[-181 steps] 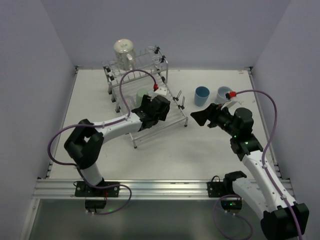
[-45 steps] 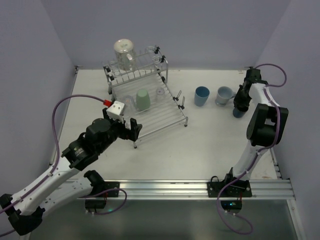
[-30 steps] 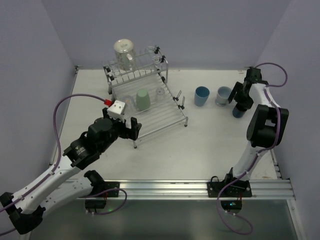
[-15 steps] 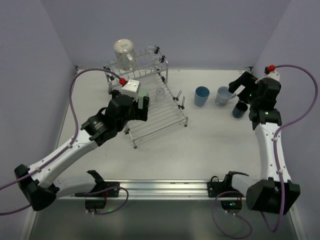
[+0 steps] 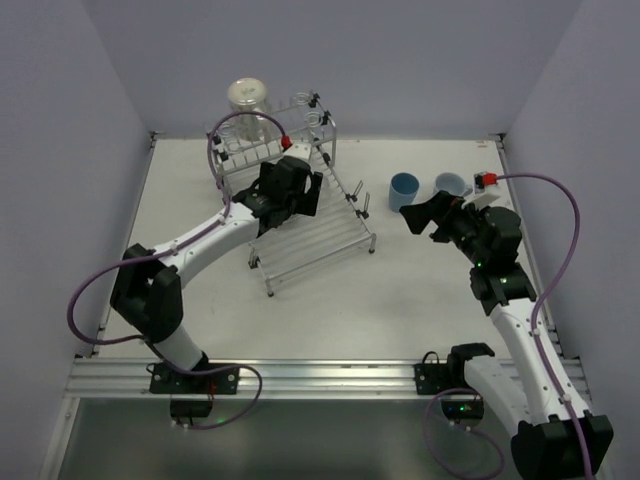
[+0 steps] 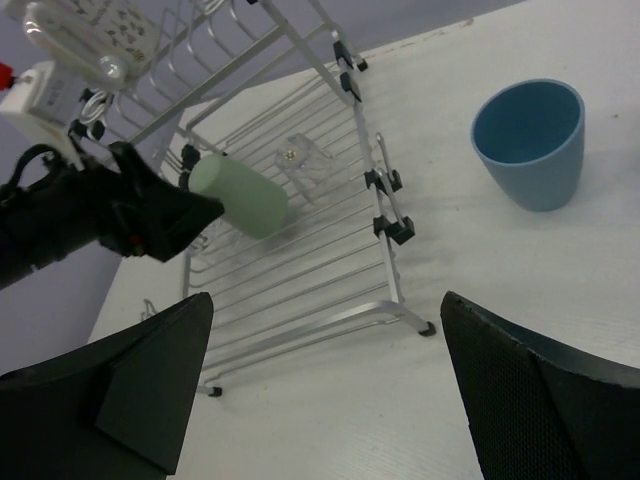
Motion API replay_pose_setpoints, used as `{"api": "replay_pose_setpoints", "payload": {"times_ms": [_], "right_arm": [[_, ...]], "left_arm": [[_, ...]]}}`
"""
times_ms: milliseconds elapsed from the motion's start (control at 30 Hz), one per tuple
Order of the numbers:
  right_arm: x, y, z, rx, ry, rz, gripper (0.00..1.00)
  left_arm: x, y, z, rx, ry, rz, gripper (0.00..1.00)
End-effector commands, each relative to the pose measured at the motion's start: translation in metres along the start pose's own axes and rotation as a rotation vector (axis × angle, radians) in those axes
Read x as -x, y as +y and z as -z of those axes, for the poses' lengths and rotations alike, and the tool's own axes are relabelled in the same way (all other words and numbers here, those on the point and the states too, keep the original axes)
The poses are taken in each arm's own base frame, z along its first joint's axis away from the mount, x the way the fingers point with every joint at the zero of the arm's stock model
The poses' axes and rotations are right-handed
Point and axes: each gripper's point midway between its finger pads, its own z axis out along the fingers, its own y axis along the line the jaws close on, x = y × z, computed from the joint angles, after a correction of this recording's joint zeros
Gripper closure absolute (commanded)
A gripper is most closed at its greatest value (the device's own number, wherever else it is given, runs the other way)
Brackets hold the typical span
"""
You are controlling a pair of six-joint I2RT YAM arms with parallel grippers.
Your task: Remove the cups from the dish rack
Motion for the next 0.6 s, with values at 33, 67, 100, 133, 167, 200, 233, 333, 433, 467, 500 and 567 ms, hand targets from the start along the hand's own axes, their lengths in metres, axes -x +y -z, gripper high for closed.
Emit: {"api": "replay_pose_setpoints", "payload": {"times_ms": [33,67,100,133,167,200,233,333,433,467,500,567], "right_arm": [[0.013,0.033,0.008,0.140,-0.043,0.019,0.01],[0.012,0.036,0.009,0.153,-0.038,0.019,0.01],[0.013,0.039,0.009,0.161,-0.039,0.022,0.01],[0.014,0.041,0.010,0.168,-0.038,0.024,0.01],[0.013,0.043,0.010,0.176,-0.035,0.026,0.01],[0.013,0.044,0.010,0.180,-0.032,0.027,0.01],[0.012,0.045,0.010,0.182,-0.029,0.027,0.01],[0.010,0.048,0.010,0.196,-0.018,0.028,0.01],[0.009,0.048,0.009,0.198,-0.012,0.030,0.01],[0.008,0.049,0.008,0.199,-0.008,0.031,0.01],[0.008,0.049,0.008,0.200,-0.004,0.032,0.01],[0.008,0.049,0.007,0.197,-0.005,0.033,0.01]], "left_arm": [[0.042,0.005,-0.016,0.022,-0.122,0.035,0.05],[0.043,0.007,-0.019,0.034,-0.125,0.033,0.05],[0.040,0.007,-0.024,0.042,-0.115,0.024,0.05],[0.042,0.010,-0.026,0.063,-0.120,0.021,0.05],[0.043,0.011,-0.030,0.066,-0.124,0.022,0.04],[0.043,0.012,-0.033,0.065,-0.124,0.014,0.04],[0.043,0.012,-0.036,0.066,-0.121,0.012,0.03],[0.042,0.016,-0.046,0.078,-0.106,0.002,0.02],[0.040,0.021,-0.054,0.106,-0.090,-0.014,0.02],[0.038,0.021,-0.058,0.113,-0.083,-0.018,0.02],[0.038,0.022,-0.058,0.119,-0.085,-0.020,0.02],[0.037,0.027,-0.062,0.145,-0.085,-0.028,0.02]]}}
